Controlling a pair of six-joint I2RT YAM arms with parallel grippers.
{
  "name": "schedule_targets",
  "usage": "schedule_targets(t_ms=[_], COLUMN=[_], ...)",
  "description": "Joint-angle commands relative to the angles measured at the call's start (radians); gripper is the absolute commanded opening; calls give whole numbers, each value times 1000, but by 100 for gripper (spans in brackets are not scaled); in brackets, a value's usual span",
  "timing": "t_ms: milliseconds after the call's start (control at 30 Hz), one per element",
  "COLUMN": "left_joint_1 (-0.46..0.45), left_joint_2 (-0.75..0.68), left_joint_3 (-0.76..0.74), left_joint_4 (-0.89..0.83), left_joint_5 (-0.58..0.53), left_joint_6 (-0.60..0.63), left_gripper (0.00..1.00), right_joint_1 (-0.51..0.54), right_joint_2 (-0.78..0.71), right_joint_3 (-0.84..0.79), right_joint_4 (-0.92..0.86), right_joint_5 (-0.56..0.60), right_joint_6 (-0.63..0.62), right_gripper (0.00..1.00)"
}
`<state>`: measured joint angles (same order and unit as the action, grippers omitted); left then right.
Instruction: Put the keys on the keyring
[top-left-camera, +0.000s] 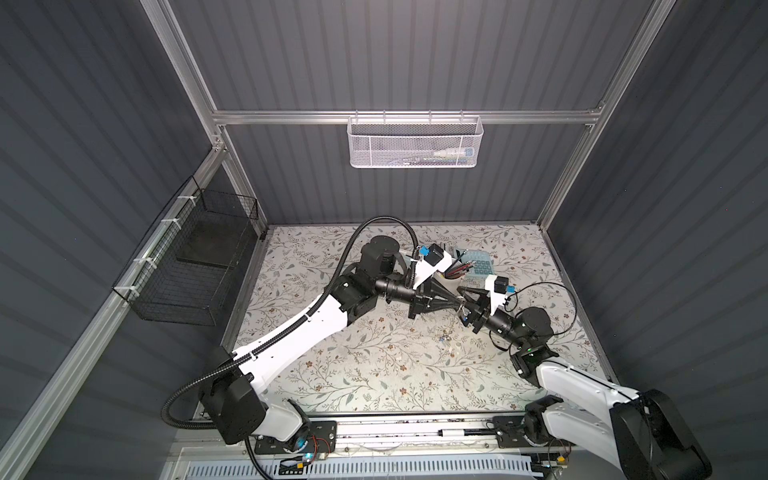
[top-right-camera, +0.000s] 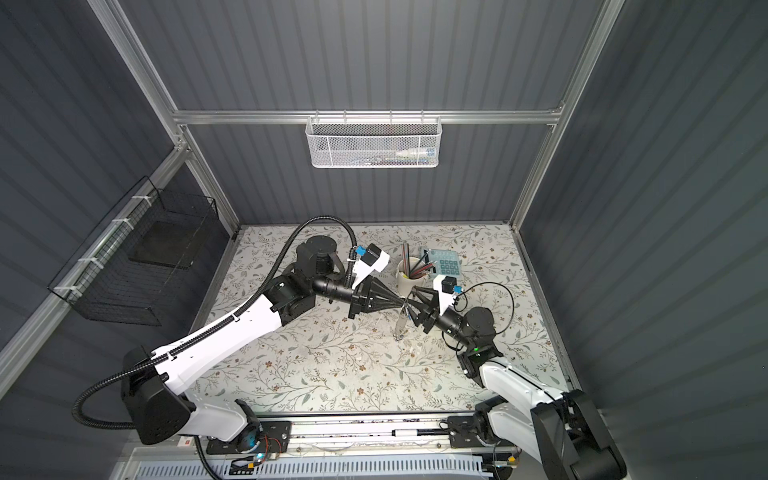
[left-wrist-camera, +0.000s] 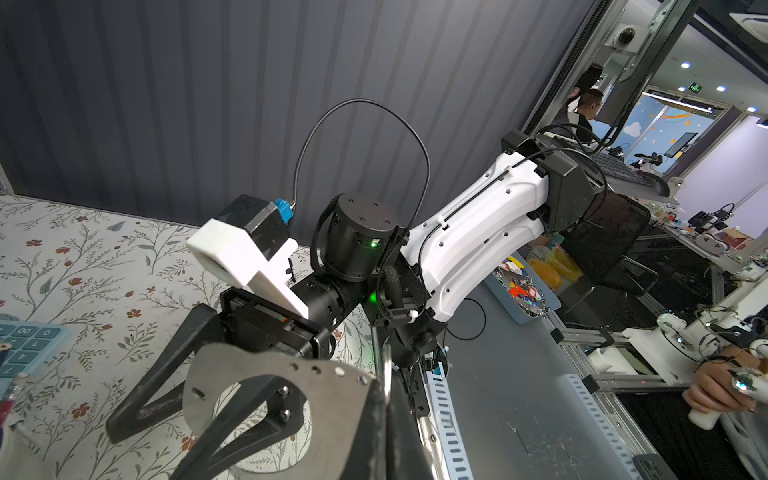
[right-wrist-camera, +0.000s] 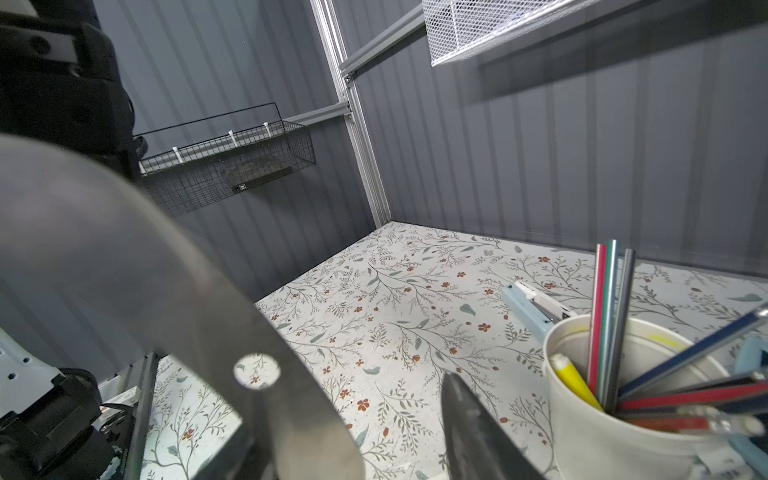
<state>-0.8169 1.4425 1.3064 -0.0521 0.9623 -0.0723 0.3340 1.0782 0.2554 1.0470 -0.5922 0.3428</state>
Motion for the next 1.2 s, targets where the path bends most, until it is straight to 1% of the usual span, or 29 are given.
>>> schedule_targets(t_ms=[0, 200, 300, 433, 533, 767, 967, 1033, 1167], left_joint_1=[-3, -3, -3, -4, -2, 7, 26, 32, 49], left_joint_2=[-16, -16, -18, -26, -33, -50, -48, -48, -49], left_joint_3=[21, 13, 13, 7, -2, -42, -60, -72, -94], left_joint_4=[0, -3, -14, -42, -73, -96, -118, -116, -115], left_joint_5=[25, 22, 19, 2, -16, -35, -35, -35, -30], left_joint_6=[-3, -3, 3, 20, 43, 65, 89, 94, 100], left_gripper=[0, 0, 0, 0, 0, 0, 0, 0, 4], right_joint_1=[1, 2, 2, 2, 2, 2, 2, 2, 2], right_joint_2=[-23, -53, -81, -140, -206, -348, -414, -427, -445], right_joint_3=[-14, -22, -25, -22, -7, 8, 24, 30, 68], right_joint_4=[42, 22, -14, -106, -216, -405, -511, -540, -612], right_joint_5=[21, 19, 32, 59, 100, 194, 245, 297, 355], right_joint_6=[-1, -16, -28, -69, -109, -200, -239, -257, -302], right_gripper=[53, 41, 37, 35, 35, 26, 20, 18, 11])
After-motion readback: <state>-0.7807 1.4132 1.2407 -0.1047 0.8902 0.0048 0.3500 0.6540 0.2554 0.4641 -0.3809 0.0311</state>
